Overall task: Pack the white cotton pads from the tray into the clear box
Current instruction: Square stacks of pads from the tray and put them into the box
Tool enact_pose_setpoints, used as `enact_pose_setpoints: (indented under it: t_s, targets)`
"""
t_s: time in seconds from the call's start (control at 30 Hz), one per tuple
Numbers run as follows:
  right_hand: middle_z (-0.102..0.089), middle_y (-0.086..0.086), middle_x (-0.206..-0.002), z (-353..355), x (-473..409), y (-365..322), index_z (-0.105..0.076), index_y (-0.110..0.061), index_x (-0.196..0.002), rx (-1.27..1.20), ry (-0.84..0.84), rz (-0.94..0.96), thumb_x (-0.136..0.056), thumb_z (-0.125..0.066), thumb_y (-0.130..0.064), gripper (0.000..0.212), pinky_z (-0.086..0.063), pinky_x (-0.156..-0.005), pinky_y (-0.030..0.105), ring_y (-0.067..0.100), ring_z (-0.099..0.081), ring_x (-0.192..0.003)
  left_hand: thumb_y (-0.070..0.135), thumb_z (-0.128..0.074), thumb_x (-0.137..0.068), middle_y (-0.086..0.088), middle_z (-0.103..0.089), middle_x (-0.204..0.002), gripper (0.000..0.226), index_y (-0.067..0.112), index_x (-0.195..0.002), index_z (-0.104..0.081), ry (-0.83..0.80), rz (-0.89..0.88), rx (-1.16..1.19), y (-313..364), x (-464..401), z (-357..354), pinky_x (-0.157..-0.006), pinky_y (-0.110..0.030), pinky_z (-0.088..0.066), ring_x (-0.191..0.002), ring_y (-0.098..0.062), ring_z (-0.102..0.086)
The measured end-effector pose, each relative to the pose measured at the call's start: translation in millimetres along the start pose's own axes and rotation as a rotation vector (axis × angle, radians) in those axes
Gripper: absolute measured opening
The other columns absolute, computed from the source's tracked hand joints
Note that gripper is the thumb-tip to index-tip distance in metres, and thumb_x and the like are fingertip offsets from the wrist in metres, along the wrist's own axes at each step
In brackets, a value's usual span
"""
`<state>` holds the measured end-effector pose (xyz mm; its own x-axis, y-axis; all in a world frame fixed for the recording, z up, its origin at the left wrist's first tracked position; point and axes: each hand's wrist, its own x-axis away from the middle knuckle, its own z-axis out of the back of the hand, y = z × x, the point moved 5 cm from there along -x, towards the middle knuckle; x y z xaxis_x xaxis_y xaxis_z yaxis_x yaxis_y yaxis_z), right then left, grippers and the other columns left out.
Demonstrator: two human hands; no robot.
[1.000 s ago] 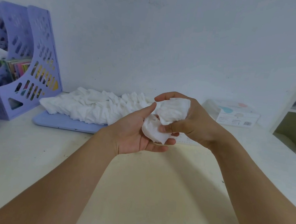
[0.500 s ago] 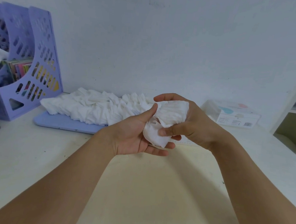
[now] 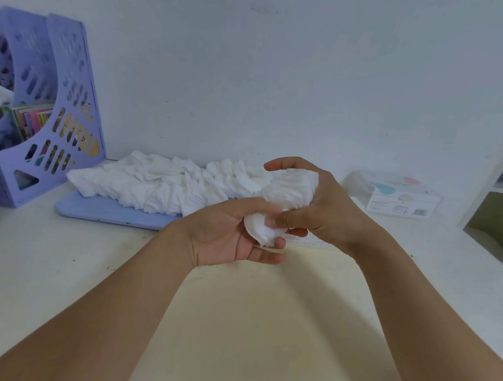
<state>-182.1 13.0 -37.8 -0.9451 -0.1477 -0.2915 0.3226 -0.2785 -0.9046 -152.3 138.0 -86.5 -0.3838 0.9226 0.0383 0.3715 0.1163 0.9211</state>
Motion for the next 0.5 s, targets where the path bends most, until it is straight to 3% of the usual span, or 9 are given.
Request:
enact_pose_setpoints:
  t_s: [0.13,0.3,0.5]
  targets:
    - [-0.064,0.009,-0.094,1.6,-0.5,2.3,-0.064,-0.018,-0.122,-0.009,0.013,-0.010,-0.064,-0.083,0.014,0.069,-0.048,-0.048,0.028,0.021,-0.061,-0.067,0.008,-0.049,-0.085,-0.014,-0.068,-0.113,0.048,0.007,-0.133,-0.055,-0.029,0.011,0.029,-0.7,-0.1,-1.9,-0.075,-0.036,-0.057,-0.082,-0.020,-0.053]
    - [-0.064,0.016,-0.100,5.1,-0.2,3.5,-0.063,-0.019,-0.124,-0.035,0.029,-0.015,-0.069,-0.083,0.015,0.068,-0.049,-0.050,0.030,0.026,-0.062,-0.074,0.006,-0.045,-0.081,-0.013,-0.069,-0.112,0.051,0.008,-0.132,-0.054,-0.064,0.001,0.038,-1.6,-1.5,-1.1,-0.072,-0.031,-0.055,-0.080,-0.018,-0.055]
    - [-0.067,0.017,-0.116,5.7,2.6,4.2,-0.062,-0.018,-0.128,-0.064,0.002,-0.020,-0.073,-0.081,0.013,0.066,-0.056,-0.066,0.036,0.021,-0.070,-0.088,0.000,-0.040,-0.076,-0.013,-0.067,-0.105,0.057,0.007,-0.131,-0.053,-0.037,-0.001,0.083,-3.7,-5.1,-0.5,-0.063,-0.025,-0.049,-0.074,-0.015,-0.050]
